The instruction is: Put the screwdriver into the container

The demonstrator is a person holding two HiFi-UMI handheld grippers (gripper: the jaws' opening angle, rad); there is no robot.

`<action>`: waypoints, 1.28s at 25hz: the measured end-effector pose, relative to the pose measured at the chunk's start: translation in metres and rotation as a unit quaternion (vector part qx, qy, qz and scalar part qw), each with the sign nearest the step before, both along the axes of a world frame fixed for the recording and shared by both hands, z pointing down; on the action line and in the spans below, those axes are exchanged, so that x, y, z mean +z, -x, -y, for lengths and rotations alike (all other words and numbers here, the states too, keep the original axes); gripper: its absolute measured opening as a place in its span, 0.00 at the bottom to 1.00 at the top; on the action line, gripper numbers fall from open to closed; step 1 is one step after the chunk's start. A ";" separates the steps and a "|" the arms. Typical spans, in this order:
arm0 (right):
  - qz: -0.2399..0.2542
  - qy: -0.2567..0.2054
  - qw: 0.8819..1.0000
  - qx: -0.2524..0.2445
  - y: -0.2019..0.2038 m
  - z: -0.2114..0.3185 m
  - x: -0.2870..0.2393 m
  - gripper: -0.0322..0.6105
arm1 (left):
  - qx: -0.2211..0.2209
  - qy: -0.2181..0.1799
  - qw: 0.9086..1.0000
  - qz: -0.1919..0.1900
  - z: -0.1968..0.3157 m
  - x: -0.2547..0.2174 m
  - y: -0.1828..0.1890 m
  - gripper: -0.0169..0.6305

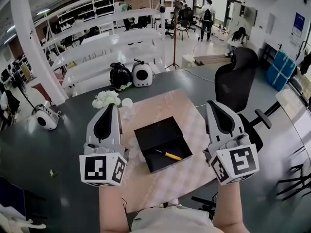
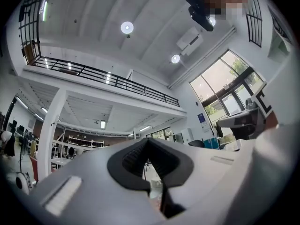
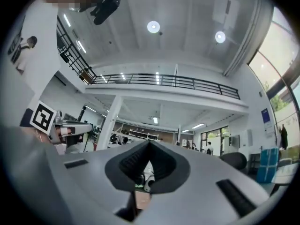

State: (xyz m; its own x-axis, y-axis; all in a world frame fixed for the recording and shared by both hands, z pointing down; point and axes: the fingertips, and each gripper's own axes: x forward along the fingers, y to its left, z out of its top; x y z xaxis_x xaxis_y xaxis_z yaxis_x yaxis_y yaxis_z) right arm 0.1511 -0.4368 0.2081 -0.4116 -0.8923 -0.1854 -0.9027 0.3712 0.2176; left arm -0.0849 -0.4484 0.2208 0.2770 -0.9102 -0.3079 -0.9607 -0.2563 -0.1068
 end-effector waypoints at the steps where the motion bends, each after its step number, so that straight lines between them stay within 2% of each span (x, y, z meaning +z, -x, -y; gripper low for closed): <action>1: -0.004 -0.006 1.000 0.012 -0.002 -0.001 -0.003 0.06 | 0.001 -0.002 1.000 0.001 -0.001 -0.002 0.000 0.04; 12: 0.002 -0.016 0.999 0.049 -0.021 -0.008 -0.009 0.05 | 0.006 -0.010 1.000 0.003 -0.009 -0.008 -0.001 0.04; 32: 0.005 -0.003 0.999 0.047 -0.023 -0.008 -0.001 0.05 | 0.009 -0.015 1.000 0.012 -0.011 -0.009 -0.006 0.04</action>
